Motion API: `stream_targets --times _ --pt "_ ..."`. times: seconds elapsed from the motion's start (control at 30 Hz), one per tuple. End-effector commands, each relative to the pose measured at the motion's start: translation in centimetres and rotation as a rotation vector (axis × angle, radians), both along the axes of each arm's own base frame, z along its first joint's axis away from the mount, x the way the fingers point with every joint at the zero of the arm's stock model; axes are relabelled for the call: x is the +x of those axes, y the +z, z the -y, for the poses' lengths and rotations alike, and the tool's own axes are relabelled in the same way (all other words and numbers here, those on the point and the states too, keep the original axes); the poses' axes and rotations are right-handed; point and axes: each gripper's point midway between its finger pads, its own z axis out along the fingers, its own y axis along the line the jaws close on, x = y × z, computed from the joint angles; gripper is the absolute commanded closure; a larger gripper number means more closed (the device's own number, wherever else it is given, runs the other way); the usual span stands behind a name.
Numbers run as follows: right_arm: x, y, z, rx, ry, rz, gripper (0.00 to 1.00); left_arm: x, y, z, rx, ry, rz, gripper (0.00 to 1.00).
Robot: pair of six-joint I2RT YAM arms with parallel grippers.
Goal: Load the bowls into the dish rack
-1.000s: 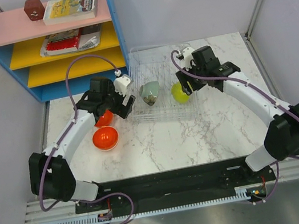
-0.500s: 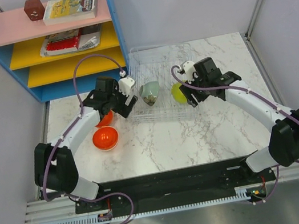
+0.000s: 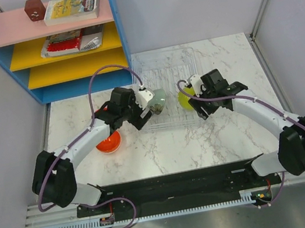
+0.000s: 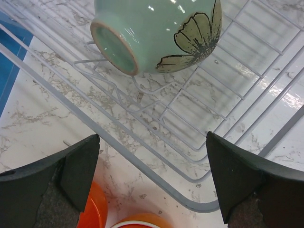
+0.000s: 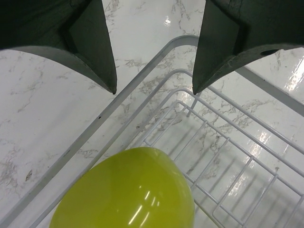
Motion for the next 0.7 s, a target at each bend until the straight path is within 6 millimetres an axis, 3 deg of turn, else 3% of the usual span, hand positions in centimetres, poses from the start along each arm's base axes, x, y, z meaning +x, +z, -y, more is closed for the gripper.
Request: stream_targets --times 0.0,0.17,0.33,0.67 --pt "-2.5 1.3 0.1 0.012 0.070 0.008 0.28 -5.1 -3.3 -0.9 0.072 -0.073 -0.156 0.00" --pt "-4.7 2.0 0.7 0.011 0.128 0.020 0.29 -8.0 -3.6 -1.0 0.058 -0.108 -0.204 0.00" --pt "-5.3 3.5 0.3 0.038 0.158 0.046 0.30 -10.8 -4.6 -1.4 0.056 -0.132 -0.254 0.00" --pt "-7.0 2.5 1.4 -0.073 0.328 -0.002 0.30 -11.5 -4.2 -2.0 0.064 -0.138 -0.244 0.00"
